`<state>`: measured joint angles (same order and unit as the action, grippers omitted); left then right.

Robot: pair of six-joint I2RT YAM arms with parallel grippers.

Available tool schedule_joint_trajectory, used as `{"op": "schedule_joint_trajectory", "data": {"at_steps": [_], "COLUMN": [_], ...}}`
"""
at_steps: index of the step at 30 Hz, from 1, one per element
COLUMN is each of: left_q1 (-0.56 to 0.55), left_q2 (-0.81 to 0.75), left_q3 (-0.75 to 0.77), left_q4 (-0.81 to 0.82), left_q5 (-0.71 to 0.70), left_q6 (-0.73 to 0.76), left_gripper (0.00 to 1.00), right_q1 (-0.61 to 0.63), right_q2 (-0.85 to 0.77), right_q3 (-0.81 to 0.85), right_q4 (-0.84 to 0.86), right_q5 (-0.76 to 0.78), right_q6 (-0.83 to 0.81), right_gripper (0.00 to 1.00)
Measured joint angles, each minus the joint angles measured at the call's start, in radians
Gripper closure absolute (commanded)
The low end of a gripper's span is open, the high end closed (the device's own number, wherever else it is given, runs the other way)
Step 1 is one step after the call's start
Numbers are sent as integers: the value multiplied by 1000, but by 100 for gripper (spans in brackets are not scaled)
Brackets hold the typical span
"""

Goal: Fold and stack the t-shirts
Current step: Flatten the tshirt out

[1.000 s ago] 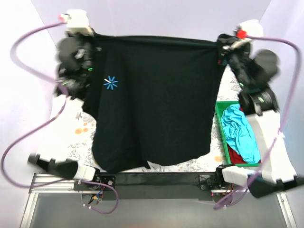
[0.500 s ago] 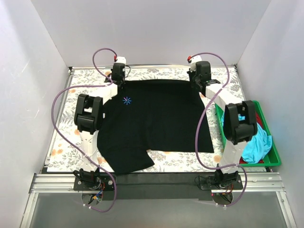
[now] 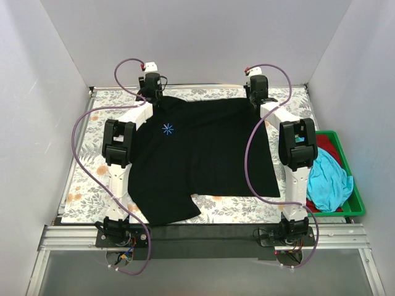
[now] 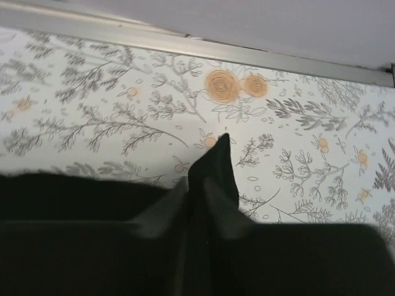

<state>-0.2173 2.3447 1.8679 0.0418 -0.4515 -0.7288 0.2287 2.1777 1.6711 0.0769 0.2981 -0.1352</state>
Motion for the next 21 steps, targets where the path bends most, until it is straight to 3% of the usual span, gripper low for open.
{"op": "schedule_joint_trajectory", "data": {"at_steps": [2, 3, 6, 11, 17, 21], "left_q1": [10, 16, 26, 38, 37, 35], "left_q2": [11, 14, 14, -75, -418, -653], "left_q3": [42, 64, 110, 36, -376, -613], "left_q4": [5, 2, 1, -112, -278, -338], "left_q5": [-5, -5, -5, 5, 70, 111], "left_q6": [-18, -26, -66, -194, -360, -441], "left_gripper": [41, 31, 22, 26, 37, 41], "right_q1": [-9, -16, -32, -47, -3, 143], "right_q2": [13, 14, 11, -72, -381, -509], "right_q3": [26, 37, 55, 15, -282, -404], "right_q4": [1, 0, -10, -136, -254, -317], "right_q5": [45, 70, 94, 19, -196, -291], "right_q6": [4, 15, 31, 106, 246, 258], "right_gripper": [50, 43, 41, 43, 46, 47]}}
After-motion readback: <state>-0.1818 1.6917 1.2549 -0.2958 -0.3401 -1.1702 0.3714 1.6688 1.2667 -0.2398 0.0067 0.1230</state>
